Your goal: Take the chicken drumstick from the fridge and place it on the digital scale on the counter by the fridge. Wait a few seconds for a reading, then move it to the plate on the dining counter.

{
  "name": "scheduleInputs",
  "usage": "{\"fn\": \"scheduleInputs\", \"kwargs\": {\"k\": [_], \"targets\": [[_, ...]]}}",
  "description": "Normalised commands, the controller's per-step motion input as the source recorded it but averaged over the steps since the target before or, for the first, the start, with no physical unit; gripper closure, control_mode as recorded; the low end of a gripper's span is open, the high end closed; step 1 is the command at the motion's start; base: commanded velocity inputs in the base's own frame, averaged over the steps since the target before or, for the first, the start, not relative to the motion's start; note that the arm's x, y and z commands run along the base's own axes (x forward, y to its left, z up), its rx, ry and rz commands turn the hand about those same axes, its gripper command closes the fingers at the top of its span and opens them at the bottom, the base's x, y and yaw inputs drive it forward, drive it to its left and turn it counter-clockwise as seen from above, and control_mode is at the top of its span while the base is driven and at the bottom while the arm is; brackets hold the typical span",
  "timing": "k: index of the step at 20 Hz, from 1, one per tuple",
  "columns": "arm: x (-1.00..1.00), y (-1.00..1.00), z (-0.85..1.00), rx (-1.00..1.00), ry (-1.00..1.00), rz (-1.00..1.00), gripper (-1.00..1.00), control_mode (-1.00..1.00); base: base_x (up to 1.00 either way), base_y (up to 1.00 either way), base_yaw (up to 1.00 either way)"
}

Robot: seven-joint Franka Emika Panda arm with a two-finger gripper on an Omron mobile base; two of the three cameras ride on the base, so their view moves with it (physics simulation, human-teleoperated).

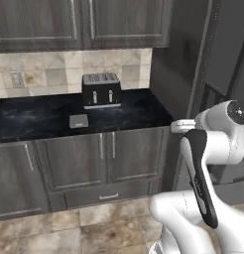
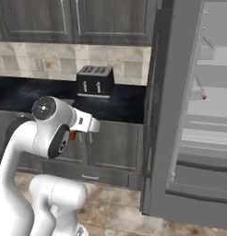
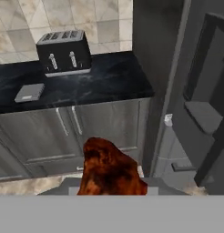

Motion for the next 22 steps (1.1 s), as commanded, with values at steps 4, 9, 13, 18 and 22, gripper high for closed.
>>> {"fn": "scheduleInputs", "kwargs": {"k": [4,9,13,18,22], "targets": [[0.00,0.00,0.00,0.00,0.00,0.00,1.00,1.00,0.21,0.99,0.00],[0.00,0.00,0.00,0.00,0.00,0.00,1.00,1.00,0.83,0.76,0.00],[0.00,0.00,0.00,0.00,0.00,0.00,1.00,1.00,0.89,0.39,-0.01],[0.00,0.00,0.00,0.00,0.00,0.00,1.00,1.00,0.68,0.10,-0.02],[0.00,0.00,0.00,0.00,0.00,0.00,1.00,1.00,0.75,0.27,-0.01]]}}
